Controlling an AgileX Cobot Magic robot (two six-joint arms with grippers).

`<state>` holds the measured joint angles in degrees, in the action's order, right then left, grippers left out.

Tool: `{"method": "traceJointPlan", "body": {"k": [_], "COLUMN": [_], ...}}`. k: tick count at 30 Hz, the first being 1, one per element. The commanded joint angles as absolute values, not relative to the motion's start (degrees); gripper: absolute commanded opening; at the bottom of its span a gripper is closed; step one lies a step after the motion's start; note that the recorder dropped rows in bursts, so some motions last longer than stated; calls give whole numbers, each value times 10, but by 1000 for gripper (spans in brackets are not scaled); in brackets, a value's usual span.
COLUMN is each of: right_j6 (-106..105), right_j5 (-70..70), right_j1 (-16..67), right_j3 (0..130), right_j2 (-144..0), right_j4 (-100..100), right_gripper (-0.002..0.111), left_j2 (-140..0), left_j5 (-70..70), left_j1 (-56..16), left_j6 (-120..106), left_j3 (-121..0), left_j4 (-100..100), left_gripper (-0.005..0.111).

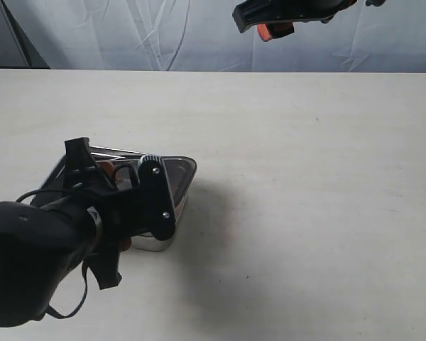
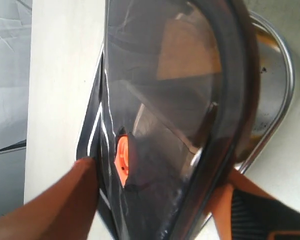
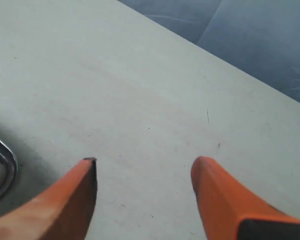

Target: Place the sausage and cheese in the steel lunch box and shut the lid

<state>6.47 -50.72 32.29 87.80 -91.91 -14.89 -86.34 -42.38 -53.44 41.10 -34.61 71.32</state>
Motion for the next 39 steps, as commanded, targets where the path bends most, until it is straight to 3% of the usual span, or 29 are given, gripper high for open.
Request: {"method": "traceJointPlan", "body": {"k": [1, 24, 27, 30, 33, 35, 39], "right_j6": [66, 63, 31, 14, 7, 0, -39], "right_j5": [-502, -534, -561, -571, -567, -556, -547], "right_j1": [320, 320, 320, 320, 320, 320, 320], "right_j3": [877, 877, 877, 876, 866, 853, 840], "right_j2": [-916, -916, -921, -934, -953, -965, -994], "right_j4": [-150, -126, -80, -37, -12, 6, 79], "right_gripper": [57, 57, 47, 27, 2, -1, -1], "left_j2": [-858, -799, -785, -764, -734, -713, -679], "left_j5": [-424, -474, -515, -562, -611, -642, -681], "left_j1": [-538, -538, -538, -538, -538, -538, -538], "left_j6": [385, 233, 233, 236, 251, 279, 354], "left_j3": [-344, -345, -357, -381, -400, -405, -406], "left_j4": [684, 490, 476, 448, 432, 447, 511], "left_gripper": [59, 59, 57, 53, 46, 35, 2]}}
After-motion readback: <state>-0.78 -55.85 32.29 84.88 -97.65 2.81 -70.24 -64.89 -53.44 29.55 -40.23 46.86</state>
